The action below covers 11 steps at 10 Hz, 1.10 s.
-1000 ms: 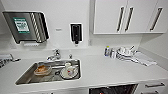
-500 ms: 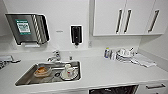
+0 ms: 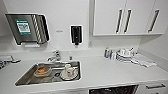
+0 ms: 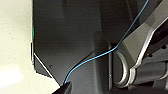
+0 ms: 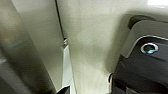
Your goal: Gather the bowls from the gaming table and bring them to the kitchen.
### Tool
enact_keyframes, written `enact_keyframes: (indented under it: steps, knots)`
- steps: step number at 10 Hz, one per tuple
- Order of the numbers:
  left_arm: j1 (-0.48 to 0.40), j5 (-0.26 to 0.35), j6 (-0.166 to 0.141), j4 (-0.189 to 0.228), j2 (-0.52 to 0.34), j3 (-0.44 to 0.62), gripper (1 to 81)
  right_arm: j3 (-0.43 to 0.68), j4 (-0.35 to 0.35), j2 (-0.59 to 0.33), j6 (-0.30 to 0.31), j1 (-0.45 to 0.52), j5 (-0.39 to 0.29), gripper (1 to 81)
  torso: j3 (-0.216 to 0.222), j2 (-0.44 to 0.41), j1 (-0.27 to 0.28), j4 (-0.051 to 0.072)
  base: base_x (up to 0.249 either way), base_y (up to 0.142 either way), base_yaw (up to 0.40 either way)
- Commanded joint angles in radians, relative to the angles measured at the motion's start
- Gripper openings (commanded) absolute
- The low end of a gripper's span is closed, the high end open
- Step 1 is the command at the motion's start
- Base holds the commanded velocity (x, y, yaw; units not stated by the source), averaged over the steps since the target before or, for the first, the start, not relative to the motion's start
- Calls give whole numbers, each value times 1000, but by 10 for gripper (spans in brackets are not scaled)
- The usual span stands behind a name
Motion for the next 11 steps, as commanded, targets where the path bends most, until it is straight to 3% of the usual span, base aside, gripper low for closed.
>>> enact_keyframes:
  steps: [1, 2, 3, 4, 7, 8, 11]
  knots:
    - [-8, 60, 2, -2, 0, 3, 811, -133, 163, -63, -143, 182, -270, 811, 0, 0, 0, 0, 0, 0, 0]
    - [-7, 60, 2, -2, -1, 2, 811, -178, 163, -46, -187, 193, -339, 811, 0, 0, 0, 0, 0, 0, 0]
    - [-8, 60, 2, -2, -6, 2, 811, -232, 152, -22, -300, 185, -412, 811, 0, 0, 0, 0, 0, 0, 0]
    - [-11, 55, 2, -1, -12, -1, 811, -276, 112, 11, -434, 155, -430, 811, 0, 0, 1, 0, 0, 0, 0]
    - [-60, 53, 2, -2, -21, -56, 811, -474, -58, 151, -827, 26, -379, 811, 0, 0, 1, 0, 0, 0, 0]
    - [-77, 53, 2, -2, -21, -67, 811, -491, -61, 179, -929, -18, -347, 811, 0, 0, 1, 0, 0, 0, 0]
    - [-118, 50, 1, -5, -23, -90, 811, -477, -44, 257, -1150, -112, -157, 811, 0, 0, 1, 0, 0, 0, 0]
